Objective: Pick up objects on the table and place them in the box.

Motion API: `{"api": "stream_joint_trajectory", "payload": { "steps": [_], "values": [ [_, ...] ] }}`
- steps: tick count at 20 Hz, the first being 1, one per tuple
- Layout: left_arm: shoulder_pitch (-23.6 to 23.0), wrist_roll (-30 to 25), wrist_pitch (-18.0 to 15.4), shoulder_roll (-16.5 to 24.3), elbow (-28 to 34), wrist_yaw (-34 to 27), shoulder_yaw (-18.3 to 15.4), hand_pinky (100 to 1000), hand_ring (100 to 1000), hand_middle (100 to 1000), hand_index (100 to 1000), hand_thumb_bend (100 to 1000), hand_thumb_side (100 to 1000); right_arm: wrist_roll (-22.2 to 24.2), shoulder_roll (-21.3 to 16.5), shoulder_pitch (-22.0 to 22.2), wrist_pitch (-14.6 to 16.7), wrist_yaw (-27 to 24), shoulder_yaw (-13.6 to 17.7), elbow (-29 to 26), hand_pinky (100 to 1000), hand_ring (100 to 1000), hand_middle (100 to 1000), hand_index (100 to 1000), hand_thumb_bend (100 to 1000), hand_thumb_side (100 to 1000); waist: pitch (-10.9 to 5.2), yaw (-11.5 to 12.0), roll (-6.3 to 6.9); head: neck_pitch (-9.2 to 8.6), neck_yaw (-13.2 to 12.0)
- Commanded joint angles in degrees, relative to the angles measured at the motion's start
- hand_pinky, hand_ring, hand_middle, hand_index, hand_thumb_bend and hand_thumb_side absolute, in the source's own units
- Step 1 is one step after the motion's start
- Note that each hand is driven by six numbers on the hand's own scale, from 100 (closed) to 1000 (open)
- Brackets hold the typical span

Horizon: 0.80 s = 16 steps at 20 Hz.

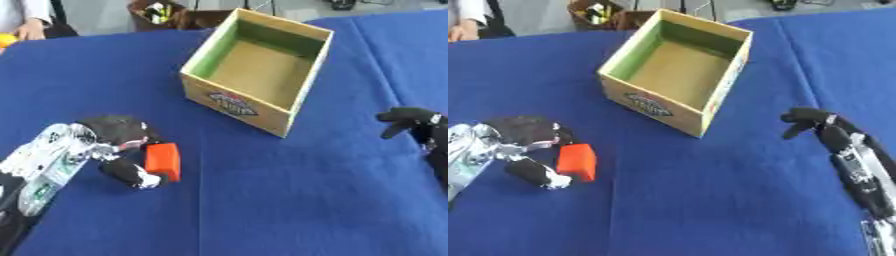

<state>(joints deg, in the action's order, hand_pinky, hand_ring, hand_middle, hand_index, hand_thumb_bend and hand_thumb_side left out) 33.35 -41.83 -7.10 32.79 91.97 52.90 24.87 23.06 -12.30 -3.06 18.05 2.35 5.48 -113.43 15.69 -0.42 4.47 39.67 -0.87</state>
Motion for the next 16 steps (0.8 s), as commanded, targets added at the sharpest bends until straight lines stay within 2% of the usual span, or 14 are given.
{"api": "stream_joint_trajectory", "payload": {
  "steps": [1, 3, 4, 5, 6, 7, 8, 9, 16],
  "values": [
    [0.90, 0.53, -0.20, 1.28, 0.93, 0.90, -0.16, 454, 611, 655, 842, 549, 848, 0.03, -0.26, -0.47, -0.08, 0.39, -0.11, -1.17, 956, 831, 565, 850, 100, 1000, -0.73, 0.04, -0.22, -0.41, -0.01],
    [0.84, 0.72, -0.37, 1.27, 0.95, 1.44, 0.03, 378, 547, 584, 793, 543, 826, 0.04, -0.24, -0.48, -0.16, 0.33, -0.09, -1.17, 957, 831, 565, 850, 100, 1000, -0.69, 0.04, -0.21, -0.44, 0.03],
    [0.86, 1.13, -0.36, 1.21, 1.08, 1.74, 0.05, 268, 475, 506, 739, 484, 788, 0.06, -0.22, -0.49, -0.23, 0.33, -0.09, -1.17, 958, 832, 565, 850, 100, 1000, -0.65, 0.06, -0.19, -0.44, 0.06],
    [0.92, 1.89, -0.13, 1.15, 1.26, 2.05, -0.03, 230, 454, 484, 721, 443, 777, 0.11, -0.18, -0.49, -0.34, 0.35, -0.10, -1.17, 958, 832, 565, 849, 100, 1000, -0.62, 0.10, -0.19, -0.43, 0.09],
    [0.98, 2.93, 0.26, 1.12, 1.46, 2.38, -0.12, 147, 401, 433, 677, 295, 756, 0.18, -0.14, -0.51, -0.44, 0.36, -0.13, -1.17, 959, 833, 565, 848, 100, 1000, -0.59, 0.11, -0.19, -0.44, 0.13],
    [1.04, 4.26, 0.82, 1.12, 1.72, 2.81, -0.28, 117, 381, 412, 659, 233, 748, 0.24, -0.10, -0.52, -0.51, 0.38, -0.15, -1.17, 959, 833, 565, 848, 100, 1000, -0.56, 0.11, -0.19, -0.46, 0.15],
    [1.09, 5.71, 1.45, 1.13, 1.97, 3.29, -0.45, 100, 345, 376, 624, 134, 738, 0.25, -0.08, -0.53, -0.54, 0.38, -0.13, -1.17, 959, 833, 565, 848, 100, 1000, -0.54, 0.11, -0.19, -0.47, 0.16],
    [1.11, 7.19, 2.08, 1.16, 2.17, 3.83, -0.61, 100, 313, 345, 586, 100, 732, 0.23, -0.06, -0.53, -0.56, 0.38, -0.10, -1.17, 960, 833, 565, 848, 100, 1000, -0.52, 0.09, -0.19, -0.48, 0.16],
    [0.77, 14.13, 4.78, 1.17, 1.38, 5.02, -1.28, 100, 251, 288, 515, 100, 646, 0.22, 0.01, -0.53, -0.62, 0.29, -0.09, -1.17, 961, 835, 565, 847, 100, 1000, -0.46, 0.04, -0.24, -0.47, 0.17]
  ]
}}
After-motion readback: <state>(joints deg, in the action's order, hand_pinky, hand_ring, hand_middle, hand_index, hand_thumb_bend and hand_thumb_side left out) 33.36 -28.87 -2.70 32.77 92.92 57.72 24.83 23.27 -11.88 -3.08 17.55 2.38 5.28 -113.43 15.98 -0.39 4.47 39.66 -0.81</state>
